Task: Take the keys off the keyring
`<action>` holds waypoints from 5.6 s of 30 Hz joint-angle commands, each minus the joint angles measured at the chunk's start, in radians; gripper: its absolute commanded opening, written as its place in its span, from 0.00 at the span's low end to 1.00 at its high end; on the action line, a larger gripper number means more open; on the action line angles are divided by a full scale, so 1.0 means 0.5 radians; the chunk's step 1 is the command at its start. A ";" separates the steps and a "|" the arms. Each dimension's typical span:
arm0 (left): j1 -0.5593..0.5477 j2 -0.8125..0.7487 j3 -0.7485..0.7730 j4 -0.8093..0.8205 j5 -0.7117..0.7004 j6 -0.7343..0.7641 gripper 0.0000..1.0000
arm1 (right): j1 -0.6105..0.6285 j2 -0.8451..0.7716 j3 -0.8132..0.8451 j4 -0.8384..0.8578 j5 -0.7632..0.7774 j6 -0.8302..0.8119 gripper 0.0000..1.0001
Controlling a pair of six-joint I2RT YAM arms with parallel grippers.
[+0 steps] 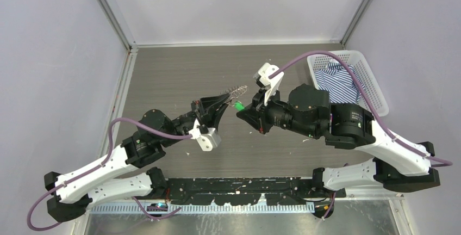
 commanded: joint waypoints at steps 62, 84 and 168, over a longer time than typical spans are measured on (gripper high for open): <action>-0.008 -0.412 -0.414 0.863 0.155 -0.915 0.00 | -0.016 0.338 0.827 -0.150 -0.197 -0.190 0.01; -0.009 -0.391 -0.579 0.996 0.052 -1.035 0.00 | -0.015 0.934 1.691 -0.773 -0.473 -0.235 0.01; -0.012 -0.087 -1.067 2.575 -0.709 -1.044 0.01 | -0.337 0.983 1.292 -0.546 -0.136 0.374 0.01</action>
